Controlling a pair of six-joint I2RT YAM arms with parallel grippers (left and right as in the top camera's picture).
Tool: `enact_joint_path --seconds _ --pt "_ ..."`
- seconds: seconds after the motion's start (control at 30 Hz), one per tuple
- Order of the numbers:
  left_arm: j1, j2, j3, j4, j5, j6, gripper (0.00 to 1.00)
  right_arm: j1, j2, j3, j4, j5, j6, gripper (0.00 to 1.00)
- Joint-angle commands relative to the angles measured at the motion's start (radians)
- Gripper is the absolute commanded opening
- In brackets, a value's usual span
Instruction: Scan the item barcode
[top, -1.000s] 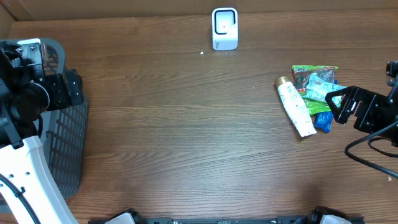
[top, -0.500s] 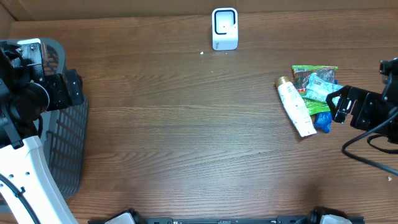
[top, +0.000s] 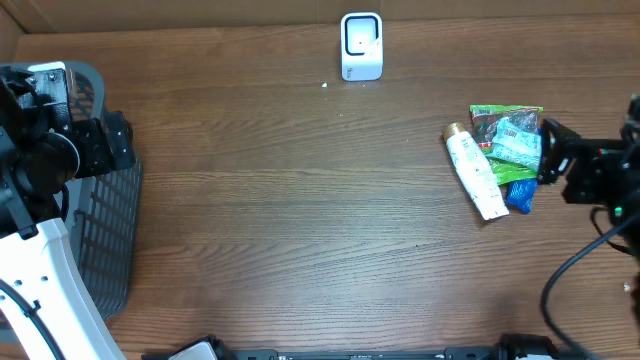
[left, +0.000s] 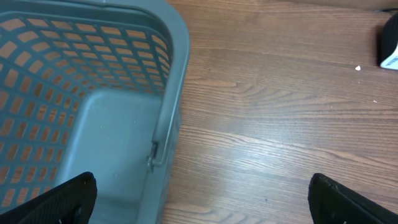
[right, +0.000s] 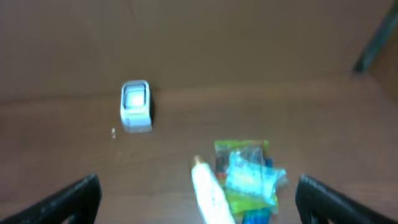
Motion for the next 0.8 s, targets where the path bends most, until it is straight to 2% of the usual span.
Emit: enact_joint_path --seconds 0.0,0.23,0.43,0.63,0.77 --pt "0.003 0.003 0.013 0.001 0.007 0.018 1.00 0.058 -0.089 -0.182 0.147 0.035 -0.004 1.00" --pt "0.003 0.003 0.013 0.001 0.007 0.018 1.00 0.147 -0.320 -0.591 0.546 0.034 0.004 1.00" --pt "0.003 0.003 0.013 0.001 0.007 0.018 1.00 0.157 -0.547 -0.906 0.826 -0.004 0.004 1.00" --pt "0.003 0.003 0.013 0.001 0.007 0.018 1.00 0.162 -0.735 -1.128 0.967 -0.018 0.004 1.00" --pt "0.003 0.003 0.013 0.001 0.007 0.018 1.00 0.173 -0.796 -1.227 1.048 -0.018 0.004 1.00"
